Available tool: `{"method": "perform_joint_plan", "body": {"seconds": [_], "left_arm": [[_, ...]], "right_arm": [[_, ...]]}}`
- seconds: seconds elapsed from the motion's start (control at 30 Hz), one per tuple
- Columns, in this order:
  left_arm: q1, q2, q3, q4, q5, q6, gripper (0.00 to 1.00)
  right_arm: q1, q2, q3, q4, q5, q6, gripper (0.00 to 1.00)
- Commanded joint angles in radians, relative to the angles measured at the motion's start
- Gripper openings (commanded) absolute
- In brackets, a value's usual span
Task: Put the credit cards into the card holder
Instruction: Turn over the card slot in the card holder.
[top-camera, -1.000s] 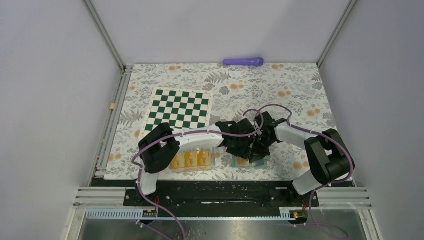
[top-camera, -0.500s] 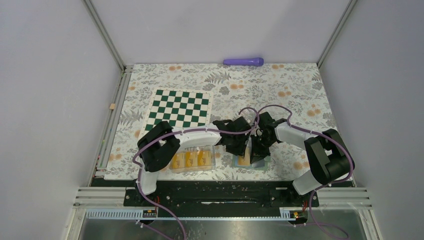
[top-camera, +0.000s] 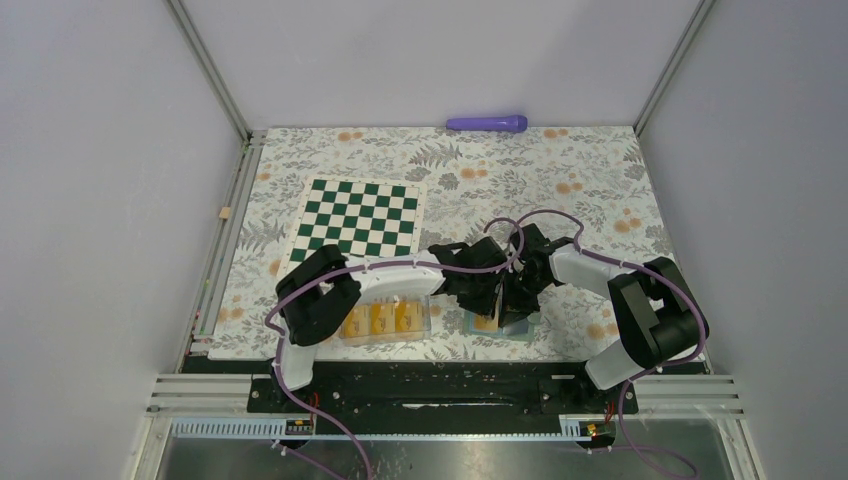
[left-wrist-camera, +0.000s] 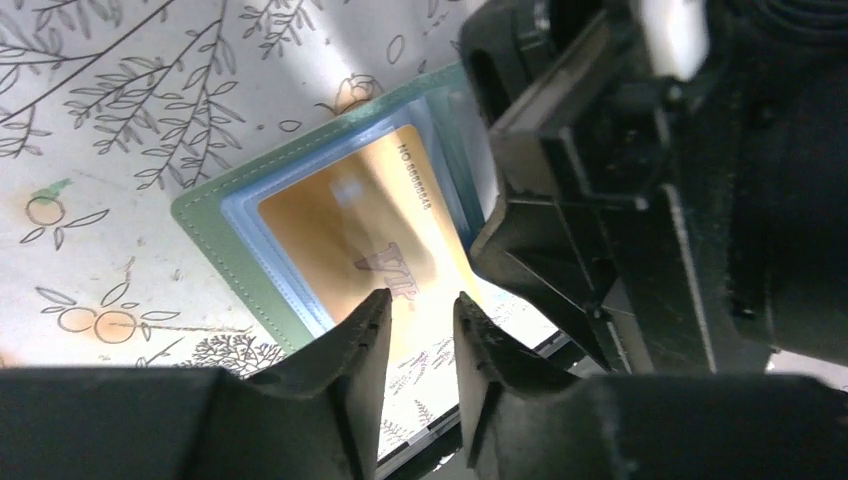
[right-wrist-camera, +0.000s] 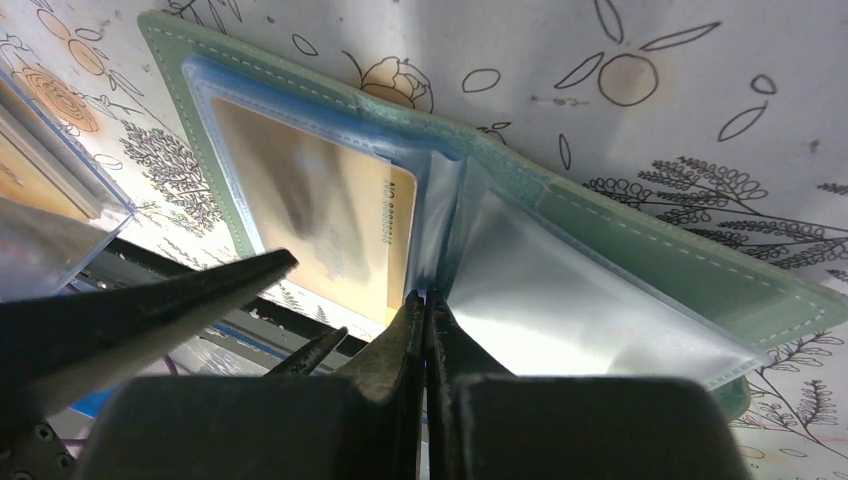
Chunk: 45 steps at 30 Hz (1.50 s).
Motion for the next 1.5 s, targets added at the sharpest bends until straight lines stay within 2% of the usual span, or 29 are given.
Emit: {"method": "perform_joint_plan", "body": {"seconds": [0.0, 0.1, 0.23, 0.63, 0.7, 0.97, 1.47], "left_arm": [[0.001, -0.062, 0.012, -0.022, -0.061, -0.017, 0.36], [0.006, -0.056, -0.015, -0.028, -0.075, -0.034, 0.40], [0.012, -0.038, -0.033, -0.037, -0.090, -0.033, 0.41], [0.012, 0.008, 0.000, -0.060, -0.073, -0.015, 0.46], [0.011, 0.004, -0.006, -0.030, -0.043, -0.013, 0.43], [0.002, -0.041, 0.008, 0.023, 0.008, -0.007, 0.19], [-0.027, -0.070, 0.072, -0.017, -0.017, 0.027, 0.18]], "right_arm": [[0.008, 0.007, 0.010, -0.006, -0.010, -0.009, 0.00], [0.008, 0.006, 0.010, -0.004, -0.010, -0.009, 0.00], [0.009, 0.005, 0.009, -0.004, -0.012, -0.009, 0.00], [0.009, 0.007, 0.010, -0.004, -0.017, -0.008, 0.00], [0.009, 0.010, 0.010, -0.003, -0.016, -0.007, 0.00], [0.009, 0.011, 0.009, -0.004, -0.016, -0.007, 0.00], [0.008, 0.014, 0.008, -0.004, -0.018, -0.008, 0.00]]}}
